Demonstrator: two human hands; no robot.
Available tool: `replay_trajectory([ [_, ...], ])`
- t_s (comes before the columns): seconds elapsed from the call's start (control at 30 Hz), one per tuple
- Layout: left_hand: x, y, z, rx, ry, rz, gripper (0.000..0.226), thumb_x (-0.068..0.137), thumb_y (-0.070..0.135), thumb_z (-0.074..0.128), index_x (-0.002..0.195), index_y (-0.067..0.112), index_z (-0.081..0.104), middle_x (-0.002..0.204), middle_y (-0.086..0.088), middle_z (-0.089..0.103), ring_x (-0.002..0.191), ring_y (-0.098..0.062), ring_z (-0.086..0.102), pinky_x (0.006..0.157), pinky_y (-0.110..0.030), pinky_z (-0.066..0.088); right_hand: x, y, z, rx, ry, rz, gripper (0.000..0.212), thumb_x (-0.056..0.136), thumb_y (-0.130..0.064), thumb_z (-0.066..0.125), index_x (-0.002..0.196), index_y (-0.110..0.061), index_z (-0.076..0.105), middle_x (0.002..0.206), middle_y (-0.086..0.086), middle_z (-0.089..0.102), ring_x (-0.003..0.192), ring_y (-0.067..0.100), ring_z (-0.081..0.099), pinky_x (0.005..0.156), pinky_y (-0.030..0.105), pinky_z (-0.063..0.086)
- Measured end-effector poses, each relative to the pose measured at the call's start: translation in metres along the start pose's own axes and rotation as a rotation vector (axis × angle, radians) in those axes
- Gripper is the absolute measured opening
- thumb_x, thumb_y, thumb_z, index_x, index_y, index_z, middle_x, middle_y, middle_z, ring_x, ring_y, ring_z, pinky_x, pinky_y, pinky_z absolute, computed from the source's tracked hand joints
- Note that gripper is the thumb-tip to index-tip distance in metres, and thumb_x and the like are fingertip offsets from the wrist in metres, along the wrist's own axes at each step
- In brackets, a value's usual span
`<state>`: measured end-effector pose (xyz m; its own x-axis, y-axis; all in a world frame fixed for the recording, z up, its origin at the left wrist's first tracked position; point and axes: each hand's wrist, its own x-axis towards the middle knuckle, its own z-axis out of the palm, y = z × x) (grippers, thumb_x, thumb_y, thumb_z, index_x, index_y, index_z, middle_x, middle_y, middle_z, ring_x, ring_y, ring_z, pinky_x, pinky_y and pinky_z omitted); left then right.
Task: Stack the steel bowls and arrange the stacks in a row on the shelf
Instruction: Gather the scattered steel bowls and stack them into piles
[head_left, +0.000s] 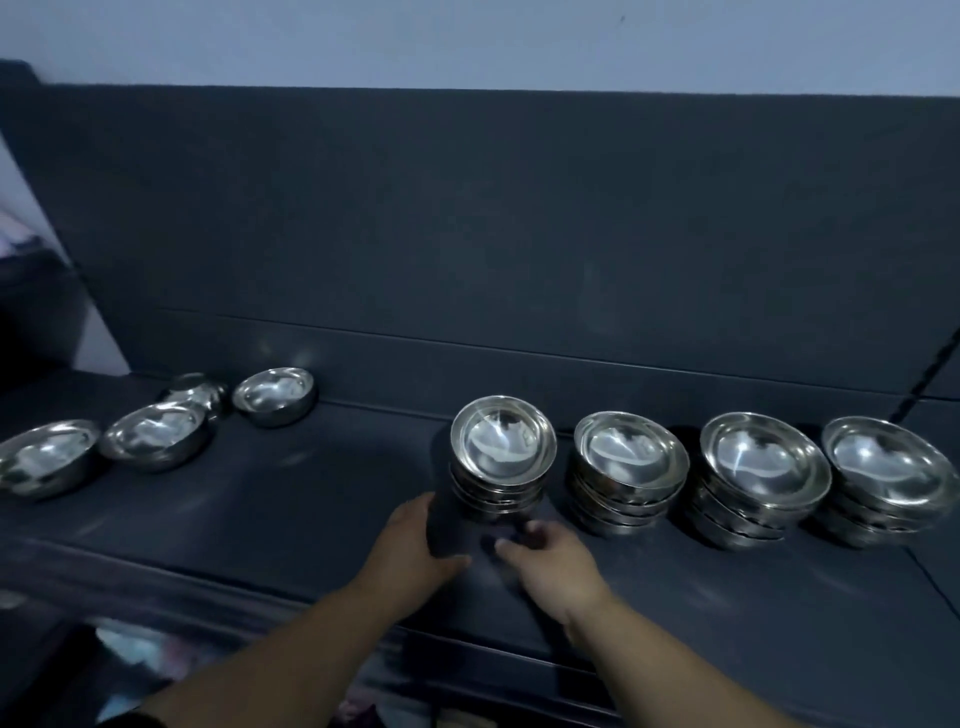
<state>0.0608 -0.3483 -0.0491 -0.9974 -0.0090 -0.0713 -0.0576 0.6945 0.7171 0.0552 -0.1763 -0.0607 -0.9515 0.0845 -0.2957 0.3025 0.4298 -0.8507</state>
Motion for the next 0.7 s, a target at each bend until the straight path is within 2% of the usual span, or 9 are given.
replay_trajectory([
  [0.1, -0.014, -0.024, -0.014, 0.091, -0.037, -0.052, 0.081, 0.080, 0.037, 0.073, 0.146, 0.015, 0.030, 0.147, -0.004, 0.034, 0.134, -0.015, 0.036, 0.106, -0.016, 0.025, -0.011, -0.011, 0.010, -0.213, -0.081, -0.079, 0.042, 0.082, -0.039, 0.071, 0.117, -0.018, 0.063, 0.112, -0.002, 0.068, 0.107, 0.016, 0.063, 0.094, 0.022, 0.047],
  [0.2, -0.026, -0.047, -0.040, 0.140, -0.036, -0.059, 0.081, 0.084, 0.044, 0.066, 0.148, 0.019, 0.024, 0.151, -0.001, 0.028, 0.133, -0.013, 0.035, 0.107, -0.017, 0.027, -0.020, -0.028, 0.027, -0.394, -0.160, -0.177, 0.045, 0.085, -0.042, 0.066, 0.124, -0.022, 0.058, 0.120, -0.003, 0.063, 0.114, 0.014, 0.057, 0.092, 0.015, 0.038],
  [0.37, -0.044, -0.097, -0.100, 0.233, 0.013, -0.101, 0.081, 0.083, 0.050, 0.064, 0.148, 0.019, 0.026, 0.150, 0.001, 0.028, 0.134, -0.014, 0.035, 0.110, -0.020, 0.029, -0.030, -0.061, 0.079, -0.558, -0.220, -0.283, 0.056, 0.085, -0.045, 0.063, 0.135, -0.023, 0.050, 0.135, 0.004, 0.054, 0.125, 0.018, 0.050, 0.102, 0.019, 0.035],
  [0.53, -0.064, -0.158, -0.178, 0.298, 0.124, -0.126, 0.079, 0.081, 0.051, 0.065, 0.145, 0.018, 0.033, 0.147, -0.001, 0.035, 0.133, -0.014, 0.038, 0.108, -0.019, 0.028, -0.039, -0.104, 0.148, -0.630, -0.251, -0.313, 0.063, 0.088, -0.050, 0.058, 0.143, -0.024, 0.041, 0.139, 0.005, 0.046, 0.129, 0.021, 0.044, 0.106, 0.025, 0.036],
  [0.7, -0.072, -0.221, -0.256, 0.343, 0.192, -0.160, 0.078, 0.082, 0.049, 0.065, 0.146, 0.018, 0.032, 0.147, 0.000, 0.034, 0.134, -0.015, 0.036, 0.110, -0.021, 0.028, -0.044, -0.149, 0.226, -0.661, -0.249, -0.350, 0.065, 0.087, -0.049, 0.059, 0.143, -0.024, 0.040, 0.139, 0.006, 0.045, 0.127, 0.021, 0.046, 0.105, 0.027, 0.040],
])
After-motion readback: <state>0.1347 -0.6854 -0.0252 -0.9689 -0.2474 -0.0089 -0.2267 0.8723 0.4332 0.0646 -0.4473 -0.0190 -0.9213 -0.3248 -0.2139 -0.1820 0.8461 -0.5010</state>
